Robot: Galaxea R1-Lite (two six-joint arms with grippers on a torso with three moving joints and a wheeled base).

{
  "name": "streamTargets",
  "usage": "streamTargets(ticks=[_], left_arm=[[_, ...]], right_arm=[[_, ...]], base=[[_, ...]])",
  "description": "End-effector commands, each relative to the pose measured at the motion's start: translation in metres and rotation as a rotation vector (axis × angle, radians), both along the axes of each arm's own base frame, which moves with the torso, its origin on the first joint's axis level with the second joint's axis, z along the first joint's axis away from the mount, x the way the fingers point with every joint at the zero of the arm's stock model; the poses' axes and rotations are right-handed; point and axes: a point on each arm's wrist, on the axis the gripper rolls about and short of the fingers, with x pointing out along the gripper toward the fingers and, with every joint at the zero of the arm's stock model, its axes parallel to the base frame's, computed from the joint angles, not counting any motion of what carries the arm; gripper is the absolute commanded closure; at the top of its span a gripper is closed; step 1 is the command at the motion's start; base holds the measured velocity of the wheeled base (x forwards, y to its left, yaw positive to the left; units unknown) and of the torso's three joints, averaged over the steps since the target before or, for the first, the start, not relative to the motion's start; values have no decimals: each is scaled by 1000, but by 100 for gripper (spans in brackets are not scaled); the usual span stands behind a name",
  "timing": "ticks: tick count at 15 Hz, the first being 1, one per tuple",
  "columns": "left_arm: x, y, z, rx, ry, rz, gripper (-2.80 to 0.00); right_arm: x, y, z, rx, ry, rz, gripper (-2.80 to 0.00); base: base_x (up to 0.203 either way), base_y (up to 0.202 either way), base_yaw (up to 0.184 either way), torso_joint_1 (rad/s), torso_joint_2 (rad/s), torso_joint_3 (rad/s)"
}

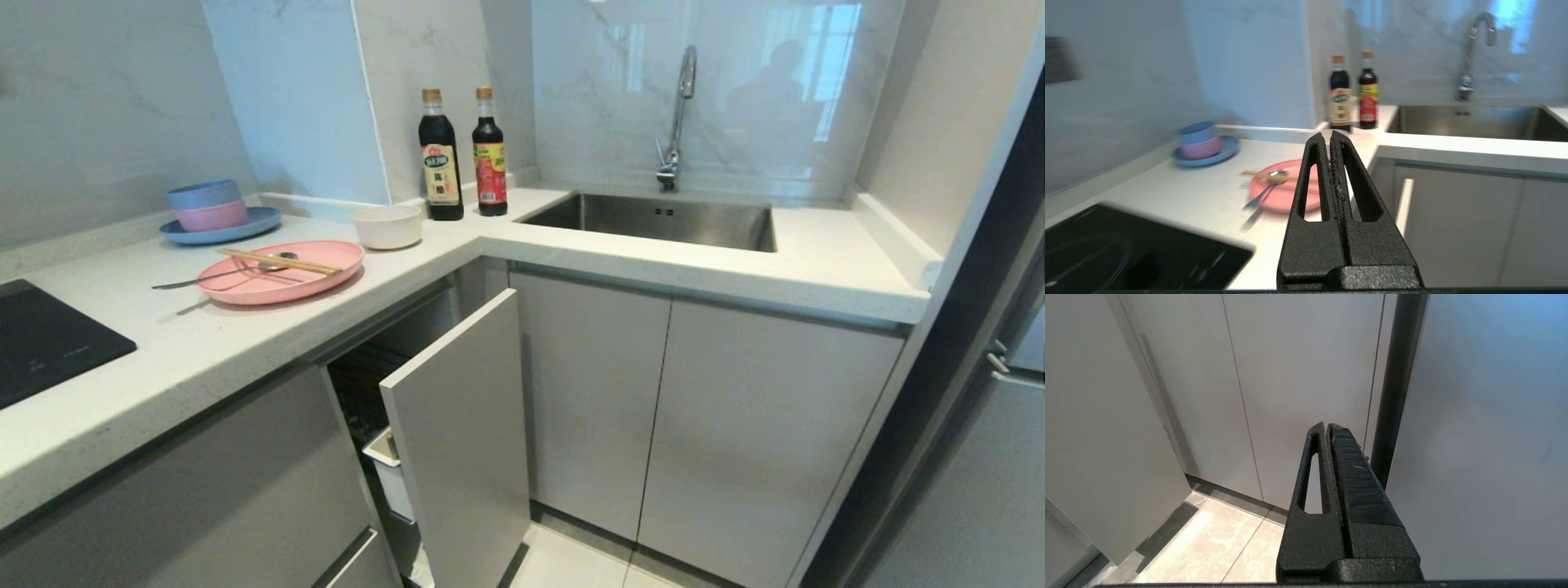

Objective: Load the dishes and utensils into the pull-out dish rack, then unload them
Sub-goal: Open the cupboard

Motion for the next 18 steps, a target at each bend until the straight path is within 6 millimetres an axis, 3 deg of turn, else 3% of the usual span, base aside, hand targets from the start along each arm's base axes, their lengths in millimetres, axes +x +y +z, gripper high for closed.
streamTargets(ticks=[1,3,6,9,11,18], left_arm=[[75,-14,10,18,155,-88,0],[105,-42,3,46,310,-244,0],[144,-92,-34,123,588,-406,0],[179,-124,-71,159,790,-427,0],[202,-131,-92,169,887,-390,0],[275,-132,-128,168,1063,-273,0]], right_arm=[[0,0,0,0,2,0,0],[0,0,0,0,2,0,0],[0,0,0,0,2,0,0],[0,0,0,0,2,0,0],[0,0,0,0,2,0,0],[0,0,0,0,2,0,0]], base=[[0,0,0,0,0,0],[0,0,0,0,0,0],[0,0,0,0,0,0],[0,0,0,0,0,0],[0,0,0,0,0,0],[0,0,0,0,0,0]])
